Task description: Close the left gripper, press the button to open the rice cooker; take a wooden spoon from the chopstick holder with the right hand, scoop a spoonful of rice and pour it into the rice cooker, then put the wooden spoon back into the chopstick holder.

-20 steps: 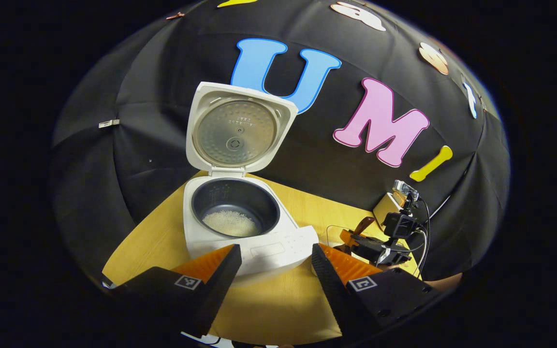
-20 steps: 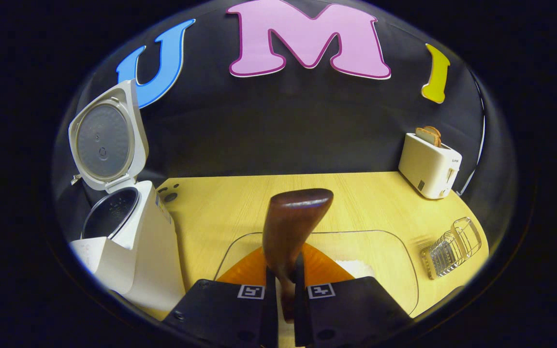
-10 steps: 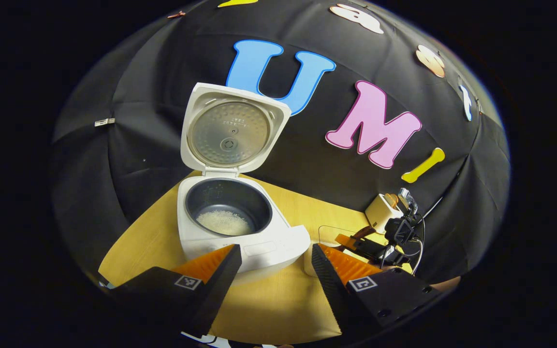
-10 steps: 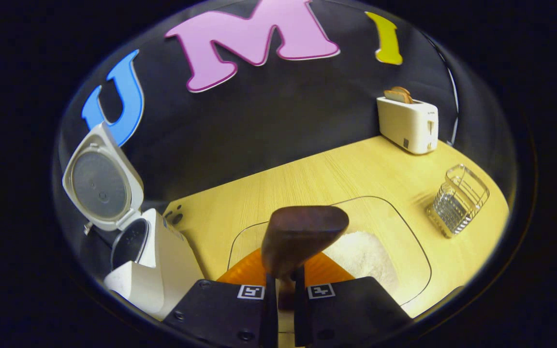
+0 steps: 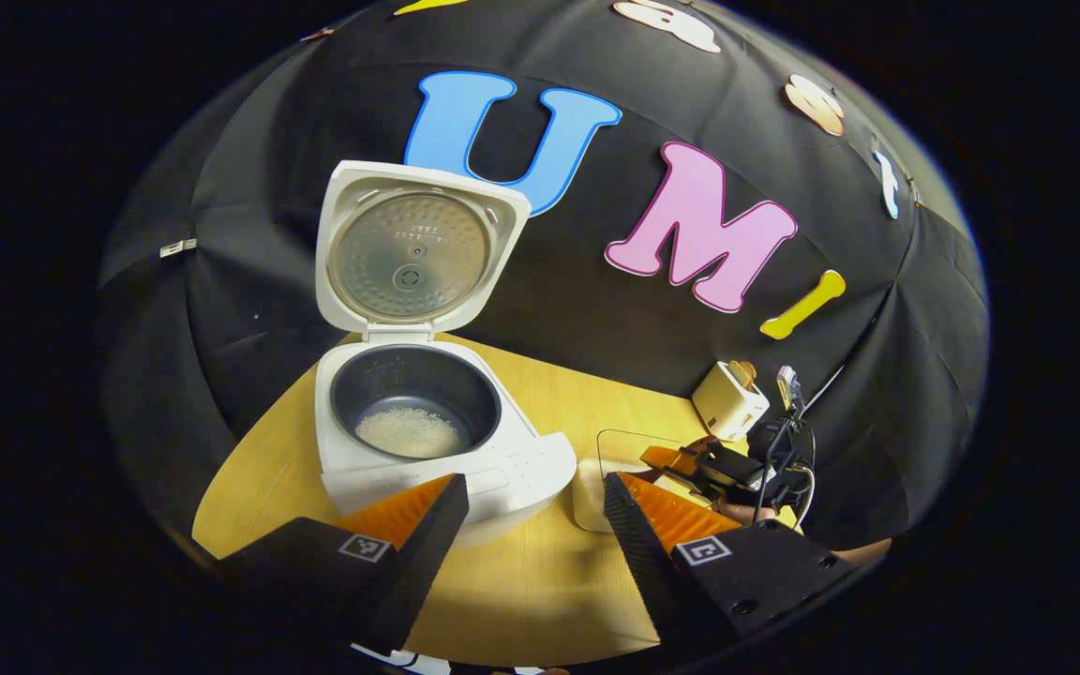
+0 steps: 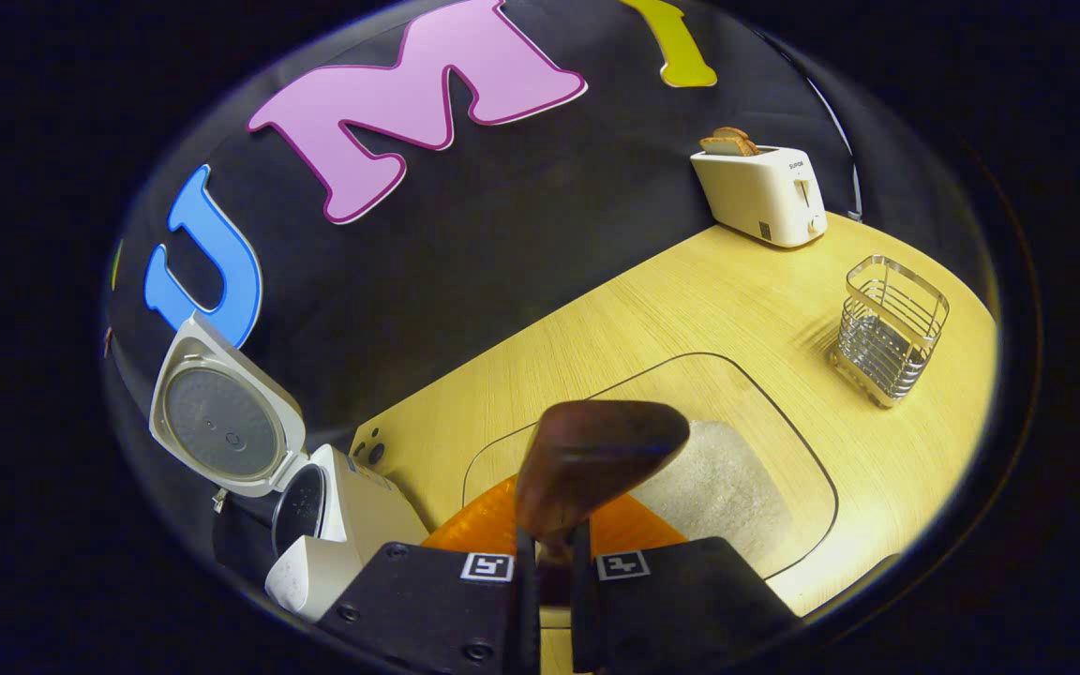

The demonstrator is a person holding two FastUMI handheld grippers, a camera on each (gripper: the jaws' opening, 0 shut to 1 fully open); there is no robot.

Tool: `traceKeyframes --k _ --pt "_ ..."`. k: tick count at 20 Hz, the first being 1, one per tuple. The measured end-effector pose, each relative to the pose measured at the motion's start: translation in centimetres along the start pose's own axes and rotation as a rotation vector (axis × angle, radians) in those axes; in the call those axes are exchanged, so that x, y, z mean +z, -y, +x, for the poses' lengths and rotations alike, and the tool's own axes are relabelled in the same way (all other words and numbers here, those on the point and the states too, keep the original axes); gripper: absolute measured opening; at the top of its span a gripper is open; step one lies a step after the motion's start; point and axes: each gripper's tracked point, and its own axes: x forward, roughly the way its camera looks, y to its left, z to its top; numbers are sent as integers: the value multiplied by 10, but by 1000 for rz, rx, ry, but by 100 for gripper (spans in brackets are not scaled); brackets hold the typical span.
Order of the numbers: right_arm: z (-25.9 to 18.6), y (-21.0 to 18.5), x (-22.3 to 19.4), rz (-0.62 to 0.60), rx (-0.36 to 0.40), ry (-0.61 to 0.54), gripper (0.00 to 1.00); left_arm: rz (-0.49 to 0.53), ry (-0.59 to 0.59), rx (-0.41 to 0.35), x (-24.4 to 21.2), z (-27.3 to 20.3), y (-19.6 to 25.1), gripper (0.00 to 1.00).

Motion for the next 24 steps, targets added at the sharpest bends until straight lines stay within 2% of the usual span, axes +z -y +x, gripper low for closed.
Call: traceKeyframes --k 1,2,3,4,5,6,7,8,9,15,16,17,20,24 --pt "-2 1 3 10 4 2 17 -20 4 -7 3 1 2 95" --pt "-4 0 6 21 9 8 17 -38 9 -8 4 1 2 89" --pt "-7 0 10 31 15 12 17 -44 14 -5 7 2 1 94" --pt "-9 -1 15 41 23 16 17 -42 15 0 7 4 -1 95" --pt "-10 -3 19 47 31 18 17 -39 13 7 8 4 -3 89" --pt "-12 -3 23 54 35 25 17 -37 11 10 8 4 -5 95" --pt "-15 -1 27 62 35 31 17 -37 12 12 9 4 -6 89" --pt "-17 0 30 76 34 33 17 -37 13 15 9 5 -6 89" --pt "-18 2 35 93 35 35 17 -36 14 17 11 5 -6 95" --pt "-27 8 56 145 34 52 17 -33 31 9 14 6 0 95" --pt "-28 7 59 163 36 52 17 -34 35 6 15 6 1 89" --pt "-29 5 64 169 39 57 17 -35 39 4 17 6 2 95" --pt "-32 -2 77 129 52 76 17 -40 47 2 19 7 2 95" --pt "-37 -31 103 165 104 108 17 -44 60 9 21 3 -6 95"
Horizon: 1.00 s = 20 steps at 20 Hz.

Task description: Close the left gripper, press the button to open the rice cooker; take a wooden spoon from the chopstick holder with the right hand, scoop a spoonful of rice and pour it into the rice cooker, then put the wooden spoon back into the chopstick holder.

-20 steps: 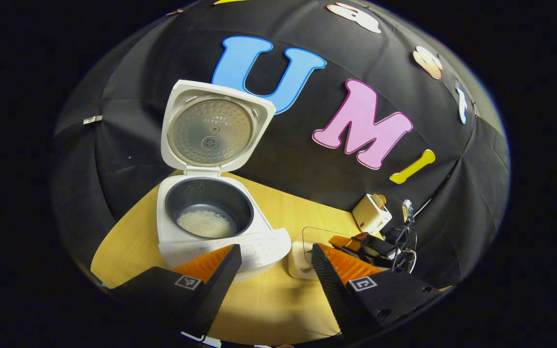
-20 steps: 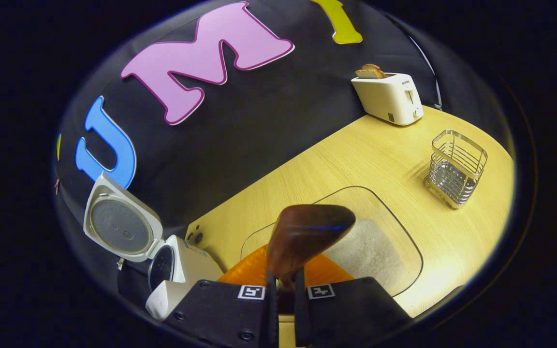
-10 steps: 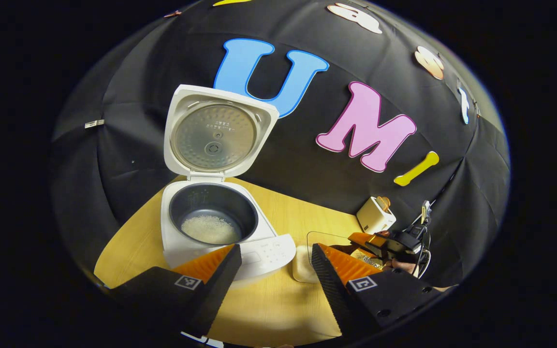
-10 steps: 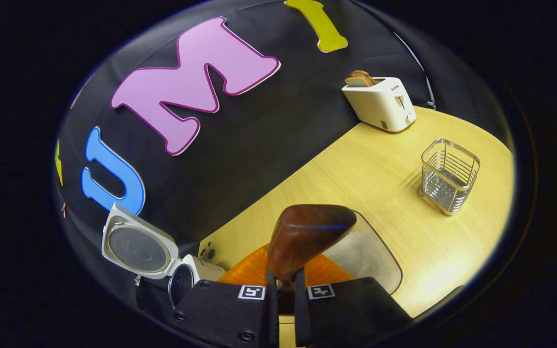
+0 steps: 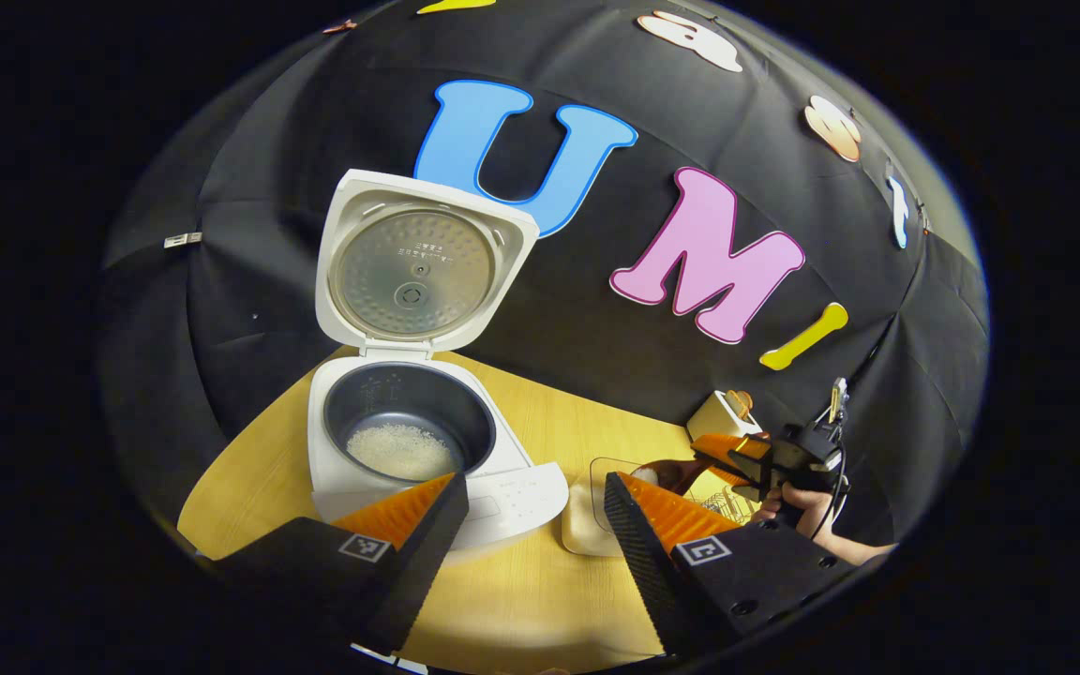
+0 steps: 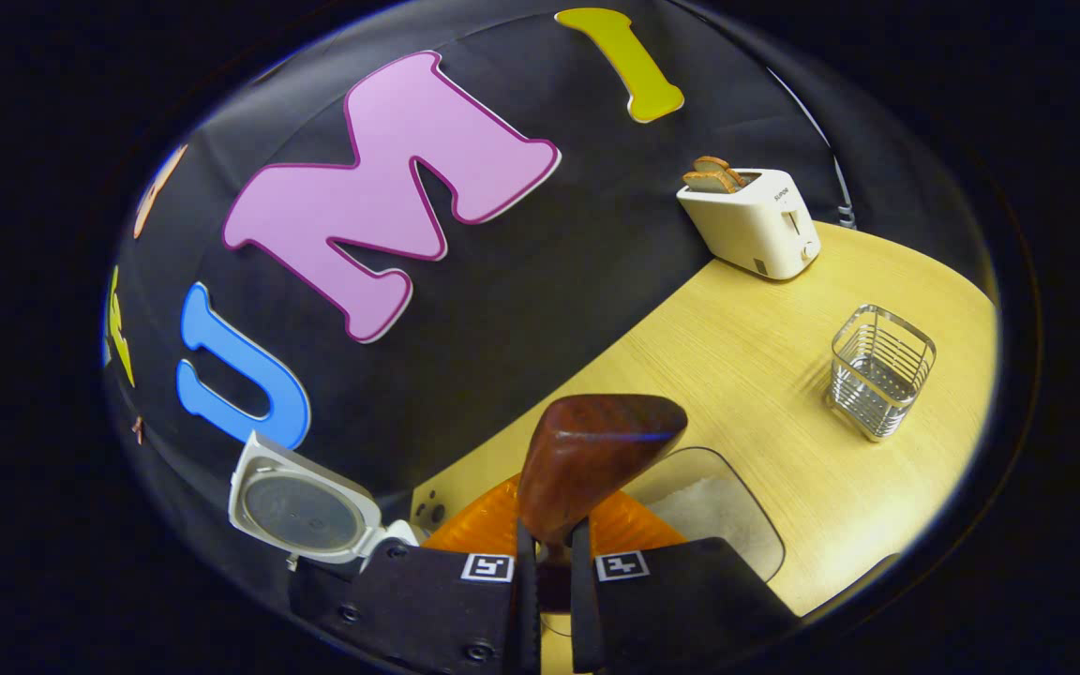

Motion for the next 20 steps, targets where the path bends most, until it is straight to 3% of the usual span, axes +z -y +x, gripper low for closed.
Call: traceKeyframes --k 6,7,8,9,10,12,13,14,20 --pt "2 -51 17 25 78 24 17 -19 8 32 -1 -7 -24 95" --pt "3 -60 17 21 88 23 17 -24 12 35 1 -8 -29 89" --pt "5 -69 16 9 96 22 17 -29 15 37 1 -11 -33 95" --pt "6 -76 15 -2 108 20 17 -34 18 40 3 -13 -38 90" --pt "7 -85 11 -7 121 14 17 -39 23 42 4 -14 -43 95" --pt "10 -104 2 -5 149 -1 17 -44 28 51 5 -18 -53 95" --pt "11 -114 -2 -7 160 -9 5 -45 30 58 6 -20 -58 95" --pt "13 -124 -8 -10 173 -17 17 -47 32 63 6 -22 -63 95" --pt "28 -197 -46 -57 271 -73 17 -82 30 99 8 -26 -91 95"
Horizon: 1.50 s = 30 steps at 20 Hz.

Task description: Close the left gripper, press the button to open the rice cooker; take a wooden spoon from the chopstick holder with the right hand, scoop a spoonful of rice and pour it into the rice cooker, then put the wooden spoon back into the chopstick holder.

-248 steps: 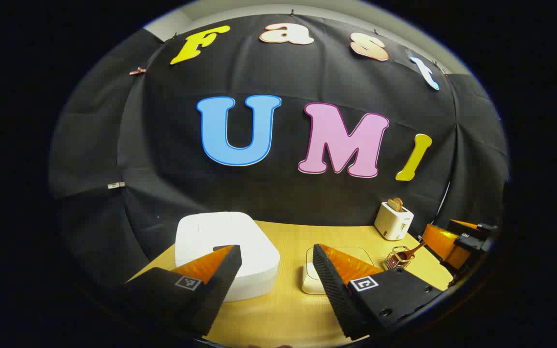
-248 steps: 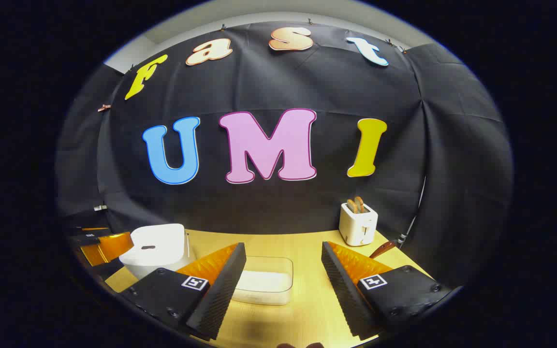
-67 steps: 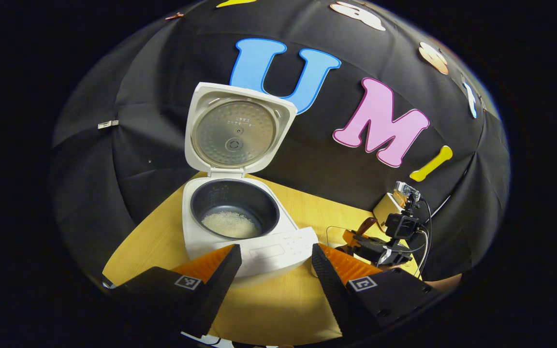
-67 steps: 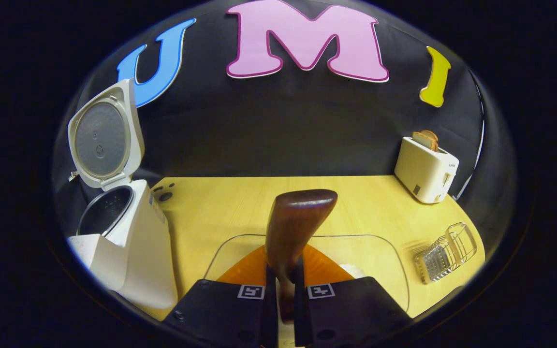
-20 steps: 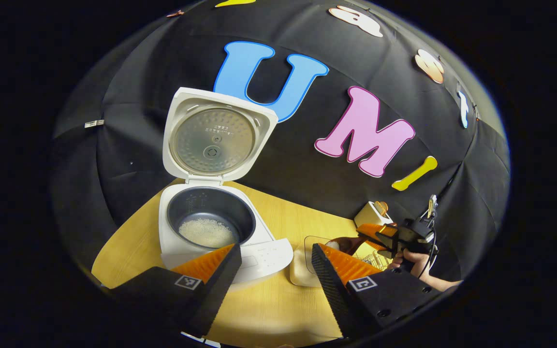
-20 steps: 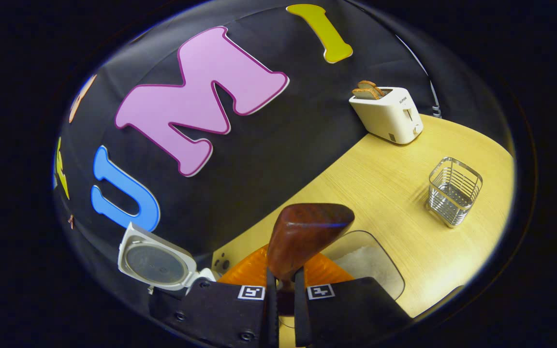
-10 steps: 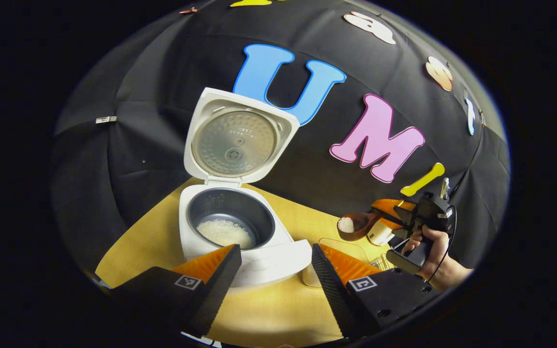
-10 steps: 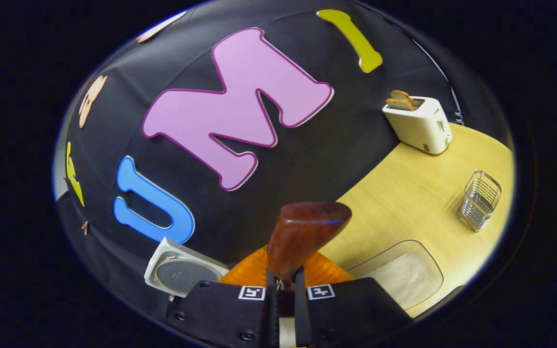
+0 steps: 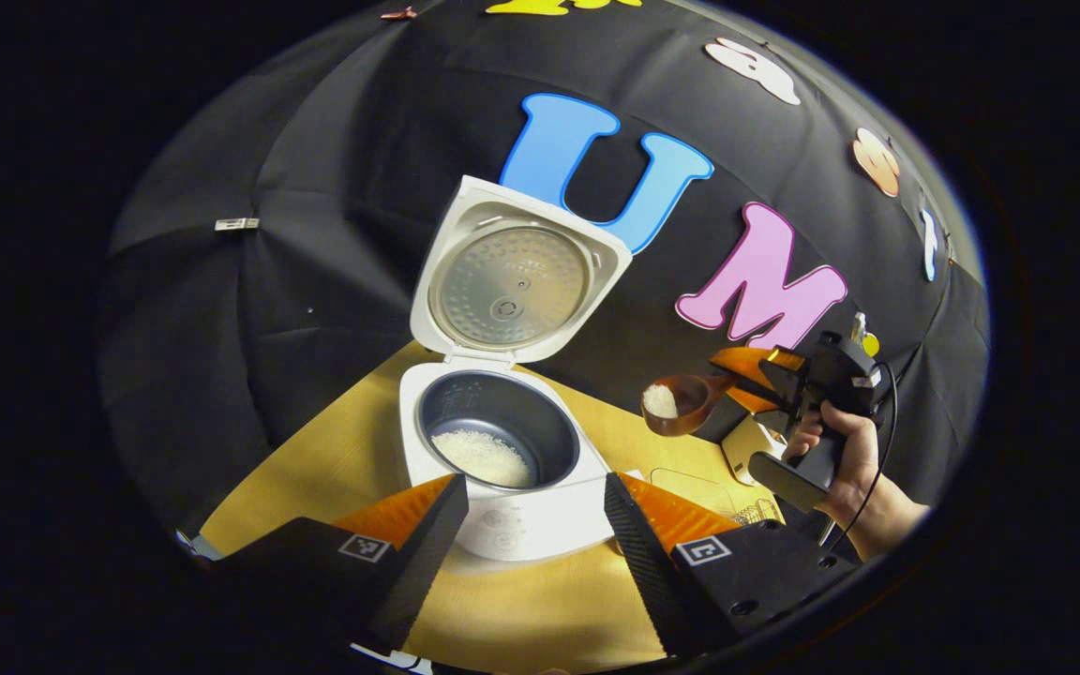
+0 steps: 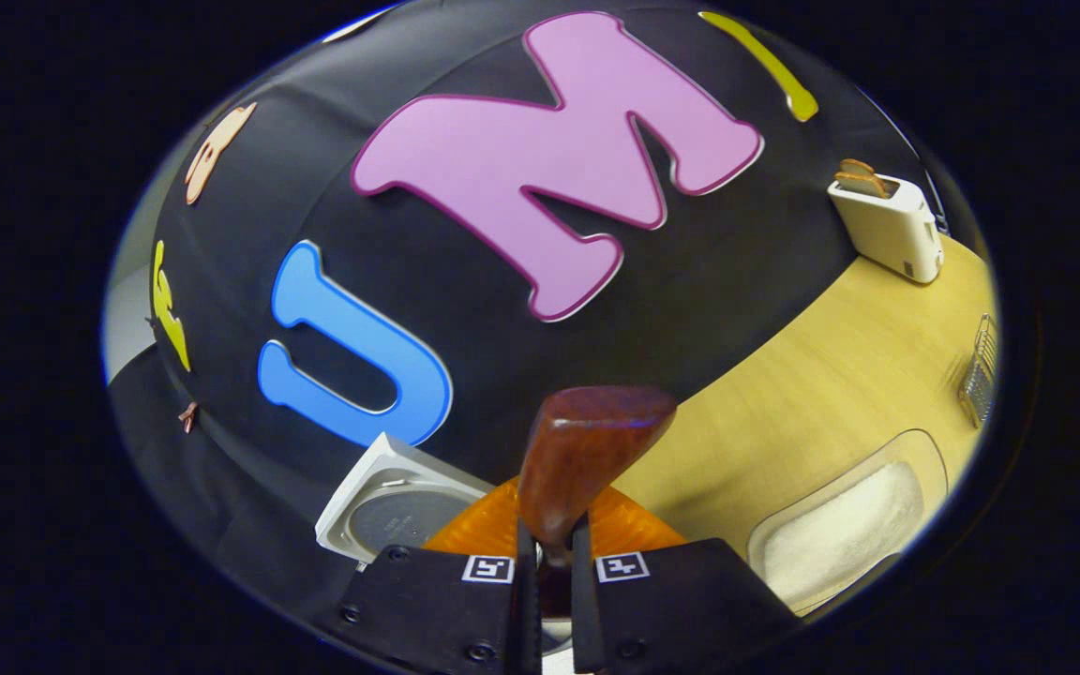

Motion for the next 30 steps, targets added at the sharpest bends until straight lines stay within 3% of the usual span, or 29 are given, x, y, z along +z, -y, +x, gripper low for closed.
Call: traceKeyframes --k 4,5,6,11,12,13,21,27,28,30 --pt "26 -35 -33 -62 50 -56 17 -24 10 23 6 1 -15 94" --pt "31 -41 -42 -85 56 -74 17 -21 10 25 7 1 -17 89" --pt "36 -44 -50 -120 63 -87 17 -15 9 28 7 1 -19 95" --pt "57 -60 -91 -320 97 -139 17 -49 15 41 16 3 -32 95" --pt "59 -61 -99 -361 106 -149 5 -55 17 45 17 3 -35 95" --pt "62 -62 -106 -407 111 -154 17 -62 22 46 20 3 -37 95" --pt "66 -75 -137 -763 168 -99 17 -77 43 64 29 0 -60 95" --pt "49 -106 -153 -1057 298 -5 17 -23 91 90 42 -6 -71 94" --pt "47 -110 -160 -1089 314 -6 16 -16 102 96 46 -9 -73 89" --pt "45 -116 -171 -1161 358 1 16 -1 122 108 50 -11 -76 94"
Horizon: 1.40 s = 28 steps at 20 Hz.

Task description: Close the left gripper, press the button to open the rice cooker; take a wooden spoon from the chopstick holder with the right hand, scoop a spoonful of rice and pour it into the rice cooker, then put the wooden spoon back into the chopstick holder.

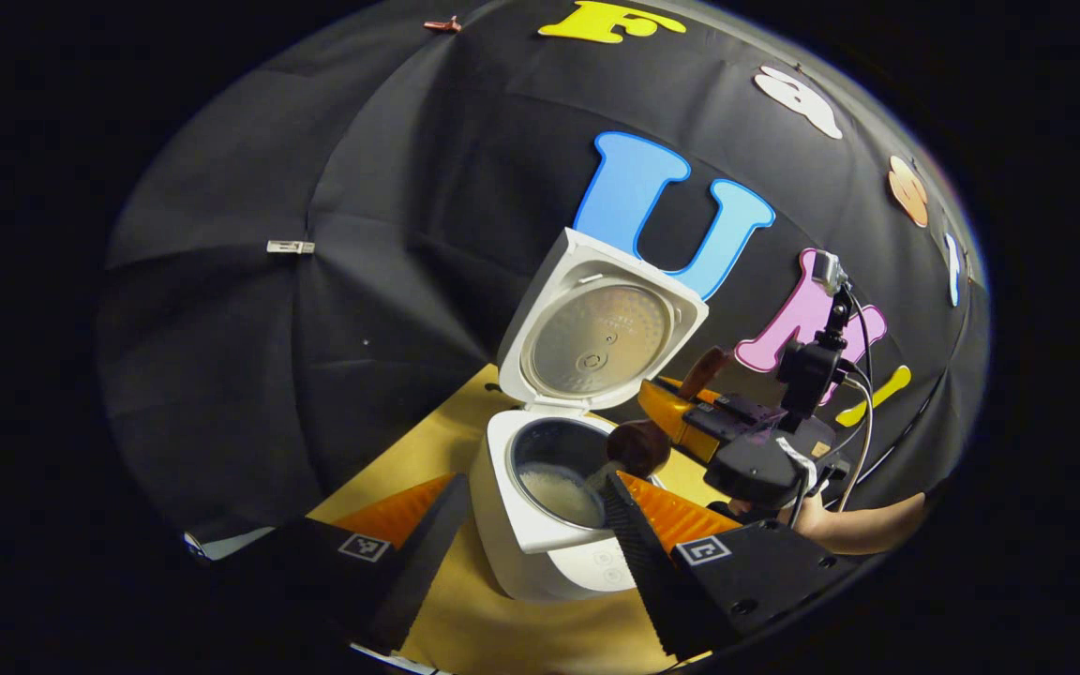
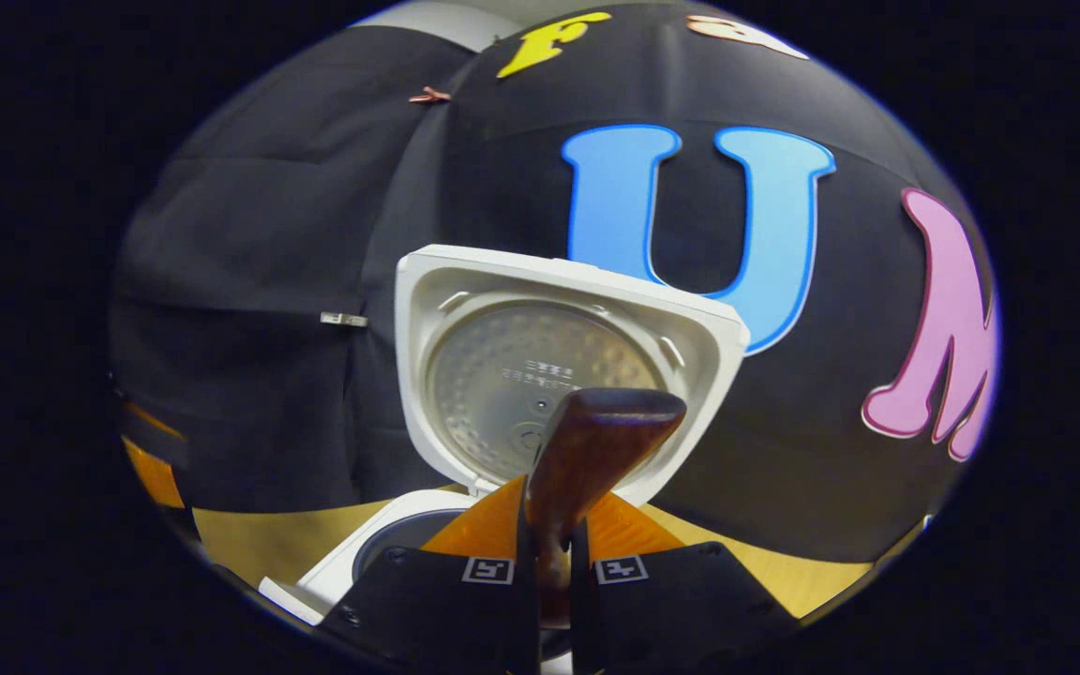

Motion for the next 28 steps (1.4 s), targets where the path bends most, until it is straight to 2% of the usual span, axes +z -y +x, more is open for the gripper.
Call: traceKeyframes --k 2,3,5,10,11,12,18,22,23,24,25,26,27,28 --pt "-2 -9 0 -62 29 9 17 3 10 9 3 -1 -5 95" --pt "-3 -15 0 -54 45 2 16 2 14 11 4 -3 -5 95" --pt "-5 -18 0 15 53 -19 17 11 17 23 4 -6 -10 95" --pt "-21 0 40 213 19 39 17 42 53 8 17 -12 2 95" --pt "-23 4 41 250 11 32 16 42 56 6 19 -12 6 89" --pt "-26 11 42 270 -1 26 16 45 57 1 19 -10 8 95" --pt "-57 32 61 292 -12 58 17 86 47 -16 13 -10 36 95" --pt "-80 63 68 300 -46 89 17 111 41 -38 8 -11 69 95" --pt "-86 71 69 303 -54 100 5 114 38 -44 6 -12 77 95" --pt "-92 81 71 307 -66 109 17 112 37 -52 5 -12 87 95" --pt "-100 91 71 309 -81 114 17 109 36 -62 4 -13 96 94" --pt "-108 102 70 314 -98 118 17 109 36 -71 3 -14 106 89" --pt "-117 114 69 323 -117 121 17 113 36 -75 2 -15 114 94" --pt "-127 127 67 330 -139 123 17 120 37 -77 0 -15 122 95"
